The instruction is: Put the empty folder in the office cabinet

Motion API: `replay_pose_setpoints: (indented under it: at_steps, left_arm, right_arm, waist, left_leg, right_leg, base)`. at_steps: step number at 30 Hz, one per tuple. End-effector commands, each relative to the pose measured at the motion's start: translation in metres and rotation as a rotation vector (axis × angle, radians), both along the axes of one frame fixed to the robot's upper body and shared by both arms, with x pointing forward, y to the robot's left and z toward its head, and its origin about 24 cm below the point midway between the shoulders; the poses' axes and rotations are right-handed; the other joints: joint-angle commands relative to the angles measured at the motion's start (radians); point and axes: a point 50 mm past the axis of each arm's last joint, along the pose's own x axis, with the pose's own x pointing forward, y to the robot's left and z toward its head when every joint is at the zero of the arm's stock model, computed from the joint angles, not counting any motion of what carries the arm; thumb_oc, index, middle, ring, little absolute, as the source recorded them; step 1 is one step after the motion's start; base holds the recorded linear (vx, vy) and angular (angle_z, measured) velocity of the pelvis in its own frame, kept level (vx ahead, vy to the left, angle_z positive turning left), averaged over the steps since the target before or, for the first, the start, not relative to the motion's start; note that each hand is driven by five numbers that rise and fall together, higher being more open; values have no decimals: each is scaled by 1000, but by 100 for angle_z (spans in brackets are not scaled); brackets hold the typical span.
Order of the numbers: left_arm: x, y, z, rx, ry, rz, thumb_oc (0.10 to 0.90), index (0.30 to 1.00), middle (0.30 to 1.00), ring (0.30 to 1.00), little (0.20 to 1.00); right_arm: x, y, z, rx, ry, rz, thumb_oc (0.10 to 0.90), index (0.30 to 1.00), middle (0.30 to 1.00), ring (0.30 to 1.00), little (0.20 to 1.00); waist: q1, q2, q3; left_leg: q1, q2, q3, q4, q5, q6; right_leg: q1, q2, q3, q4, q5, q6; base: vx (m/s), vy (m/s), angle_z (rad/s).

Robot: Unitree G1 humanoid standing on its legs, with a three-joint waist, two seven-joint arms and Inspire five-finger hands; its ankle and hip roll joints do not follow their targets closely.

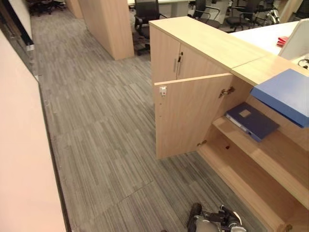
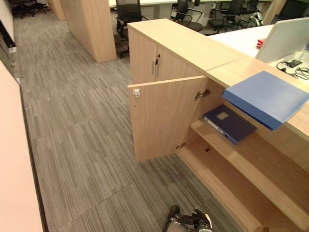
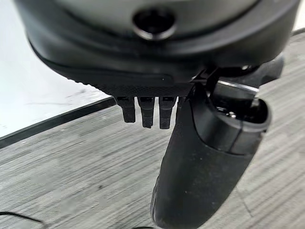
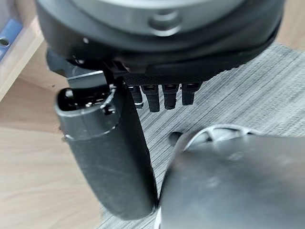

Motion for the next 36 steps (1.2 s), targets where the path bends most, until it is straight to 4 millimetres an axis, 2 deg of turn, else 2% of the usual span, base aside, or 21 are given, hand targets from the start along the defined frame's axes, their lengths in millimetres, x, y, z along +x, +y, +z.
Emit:
replay_pose_setpoints:
  at_steps: [1, 3, 5, 9, 10, 11, 15, 16, 20, 21, 22, 23, 25, 26, 27, 28, 29, 31, 33, 34, 36]
  left_arm:
    - [-2, 13, 4, 67, 14, -26, 800, 900, 900, 900, 900]
    - [-10, 12, 2, 68, 48, -19, 800, 900, 900, 900, 900]
    - [-17, 10, 1, 62, 82, -25, 800, 900, 900, 900, 900]
    - [-20, 6, -1, 45, 96, -23, 800, 900, 900, 900, 900]
    - [-18, 5, -1, 17, 73, 61, 800, 900, 900, 900, 900]
    - [-13, 2, -2, 5, 48, 69, 800, 900, 900, 900, 900]
    - [0, 3, 0, 13, 22, 18, 800, 900, 900, 900, 900]
    - [14, 2, 2, 16, -16, -14, 800, 900, 900, 900, 900]
    - [36, -1, 6, 17, -78, -84, 800, 900, 900, 900, 900]
    - [56, -4, 10, 23, -130, -147, 800, 900, 900, 900, 900]
    - [56, -4, 10, 23, -130, -147, 800, 900, 900, 900, 900]
    - [77, -11, 15, 18, -192, -222, 800, 900, 900, 900, 900]
    - [88, -15, 18, 17, -222, -270, 800, 900, 900, 900, 900]
    - [110, -22, 27, 16, -297, -359, 800, 900, 900, 900, 900]
    - [110, -22, 27, 16, -297, -359, 800, 900, 900, 900, 900]
    - [127, -29, 37, -12, -377, -398, 800, 900, 900, 900, 900]
    - [127, -29, 37, -12, -376, -398, 800, 900, 900, 900, 900]
    - [149, -35, 52, -43, -487, -454, 800, 900, 900, 900, 900]
    - [151, -36, 55, -53, -506, -467, 800, 900, 900, 900, 900]
    - [157, -39, 61, -76, -547, -488, 800, 900, 900, 900, 900]
    - [160, -41, 65, -86, -567, -502, 800, 900, 900, 900, 900]
  right_arm:
    - [-21, -15, -2, -65, 68, -12, 800, 900, 900, 900, 900]
    - [-25, -18, -3, -65, 76, -30, 800, 900, 900, 900, 900]
    - [-28, -19, -3, -69, 88, -27, 800, 900, 900, 900, 900]
    - [-31, -21, -4, -73, 101, -25, 800, 900, 900, 900, 900]
    - [-36, -21, -6, -69, 115, -43, 800, 900, 900, 900, 900]
    - [-41, -22, -6, -61, 124, -63, 800, 900, 900, 900, 900]
    - [-50, -22, -9, -52, 159, -79, 800, 900, 900, 900, 900]
    - [-53, -23, -9, -57, 172, -91, 800, 900, 900, 900, 900]
    - [-53, -24, -9, -60, 173, -83, 800, 900, 900, 900, 900]
    - [-46, -26, -8, -68, 154, -77, 800, 900, 900, 900, 900]
    - [-46, -26, -8, -68, 154, -77, 800, 900, 900, 900, 900]
    - [-37, -27, -5, -74, 127, -65, 800, 900, 900, 900, 900]
    - [-32, -27, -4, -77, 111, -48, 800, 900, 900, 900, 900]
    - [-22, -28, -1, -86, 80, -20, 800, 900, 900, 900, 900]
    - [-22, -29, -1, -86, 80, -20, 800, 900, 900, 900, 900]
    - [-13, -29, 3, -91, 46, 11, 800, 900, 900, 900, 900]
    - [-13, -29, 3, -91, 46, 11, 800, 900, 900, 900, 900]
    - [-3, -24, 7, -79, 3, 60, 800, 900, 900, 900, 900]
    - [-2, -23, 7, -75, -4, 79, 800, 900, 900, 900, 900]
    - [-2, -22, 8, -66, -4, 104, 800, 900, 900, 900, 900]
    - [-2, -22, 8, -63, -6, 111, 800, 900, 900, 900, 900]
  waist:
    - [0, -2, 42]
    - [-7, -4, 29]
    - [-6, -5, 9]
    - [-11, -9, -1]
    - [-23, -23, -4]
    - [-30, -21, -10]
    - [-50, -19, -21]
    - [-59, -18, -22]
    - [-72, -17, -25]
    - [-81, -15, -25]
    - [-81, -15, -25]
    - [-90, -13, -27]
    - [-95, 1, -28]
    - [-103, 7, -30]
    - [-103, 8, -30]
    - [-108, 13, -36]
    - [-108, 13, -37]
    - [-115, 14, -48]
    - [-116, 11, -55]
    - [-116, 12, -63]
    - [-115, 10, -61]
  left_leg:
    - [49, 47, -34, -22, -69, -97]
    - [81, 46, -28, -23, -95, -104]
    - [105, 50, -21, -23, -130, -112]
    - [115, 67, -8, -23, -145, -120]
    - [132, 78, 7, -23, -157, -138]
    - [132, 124, -3, -23, -160, -143]
    - [144, 181, 2, -23, -159, -173]
    - [150, 222, 12, -23, -147, -192]
    - [142, 274, 30, -7, -131, -218]
    - [128, 299, 39, 4, -101, -233]
    - [128, 300, 39, 4, -101, -233]
    - [117, 320, 51, 16, -62, -246]
    - [125, 343, 59, 24, -57, -255]
    - [118, 363, 71, 45, -19, -265]
    - [118, 363, 71, 45, -19, -265]
    - [108, 380, 86, 72, 16, -273]
    - [108, 381, 87, 72, 16, -273]
    - [108, 402, 104, 125, 64, -277]
    - [110, 407, 111, 149, 74, -273]
    - [102, 425, 116, 234, 110, -269]
    - [84, 437, 111, 299, 128, -262]
  right_leg:
    - [69, 0, 36, -133, 206, 16]
    - [71, -26, 24, -158, 226, 27]
    - [91, -26, -7, -158, 224, 36]
    - [93, -23, -27, -158, 232, 34]
    - [80, -25, -45, -153, 240, 23]
    - [83, -10, -50, -128, 212, 11]
    - [52, 28, -37, -55, 151, -8]
    - [40, 53, -46, -8, 97, -27]
    - [16, 87, -38, 41, 43, -51]
    - [4, 107, -34, 49, 25, -63]
    - [3, 107, -34, 49, 24, -63]
    - [-4, 126, -34, 54, 11, -73]
    - [-3, 146, -28, 68, -12, -72]
    - [-7, 168, -22, 68, -24, -83]
    - [-7, 169, -22, 68, -24, -83]
    - [0, 190, -23, 48, -27, -91]
    - [0, 191, -23, 47, -27, -91]
    - [20, 225, -9, 22, -31, -106]
    - [34, 240, -2, 10, -36, -113]
    - [66, 271, 19, -8, -54, -137]
    - [86, 285, 28, -21, -63, -150]
  base:
    - [218, -98, -7]
    - [303, -106, -15]
    - [313, -101, -29]
    - [212, -139, -25]
    - [384, -334, 9]
    - [384, -335, 11]
    - [312, -279, 18]
    - [268, -288, 10]
    - [212, -240, -2]
    - [166, -225, -12]
    - [201, -264, -4]
    - [197, -167, -6]
    - [196, -160, -20]
    - [95, -109, -28]
    - [158, -191, -22]
    - [64, -84, -19]
    - [164, -164, -27]
    - [177, -139, -35]
    - [139, -109, -37]
    - [112, -98, -43]
    - [140, -139, -50]
